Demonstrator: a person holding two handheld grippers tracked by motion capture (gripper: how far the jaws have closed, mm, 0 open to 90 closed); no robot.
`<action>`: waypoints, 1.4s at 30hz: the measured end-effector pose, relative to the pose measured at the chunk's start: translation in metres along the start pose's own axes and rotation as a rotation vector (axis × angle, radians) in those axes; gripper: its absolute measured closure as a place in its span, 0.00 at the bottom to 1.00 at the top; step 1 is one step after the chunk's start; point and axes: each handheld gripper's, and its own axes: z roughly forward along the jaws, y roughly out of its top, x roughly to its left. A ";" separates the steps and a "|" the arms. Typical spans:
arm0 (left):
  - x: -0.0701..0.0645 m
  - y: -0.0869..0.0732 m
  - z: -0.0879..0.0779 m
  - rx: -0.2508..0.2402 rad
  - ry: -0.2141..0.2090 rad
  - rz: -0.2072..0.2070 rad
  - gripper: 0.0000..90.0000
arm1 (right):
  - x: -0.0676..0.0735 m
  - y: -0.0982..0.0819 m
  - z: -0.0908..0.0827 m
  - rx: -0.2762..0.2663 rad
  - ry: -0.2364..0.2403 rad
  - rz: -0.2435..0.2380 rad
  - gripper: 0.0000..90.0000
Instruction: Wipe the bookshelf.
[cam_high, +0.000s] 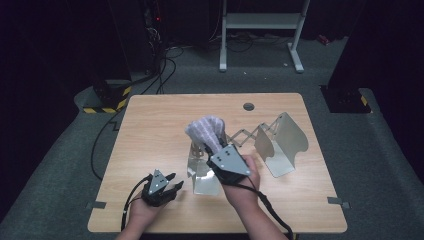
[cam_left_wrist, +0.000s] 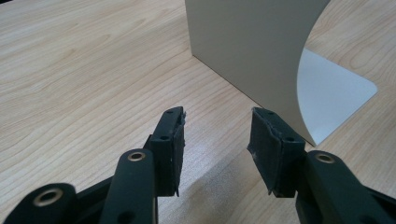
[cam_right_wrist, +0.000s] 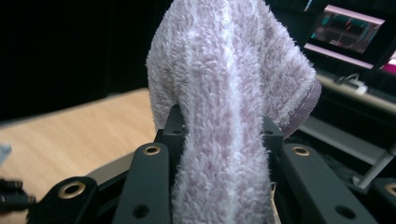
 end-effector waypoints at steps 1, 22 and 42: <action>0.000 0.000 0.000 -0.001 -0.001 -0.002 0.61 | 0.006 -0.009 0.009 0.038 -0.007 -0.009 0.74; -0.017 0.003 0.006 -0.002 -0.089 0.043 0.56 | 0.024 -0.118 0.073 0.418 -0.025 0.022 0.74; -0.011 0.003 0.003 -0.010 -0.056 0.032 0.58 | 0.008 -0.034 0.057 0.168 -0.084 0.011 0.75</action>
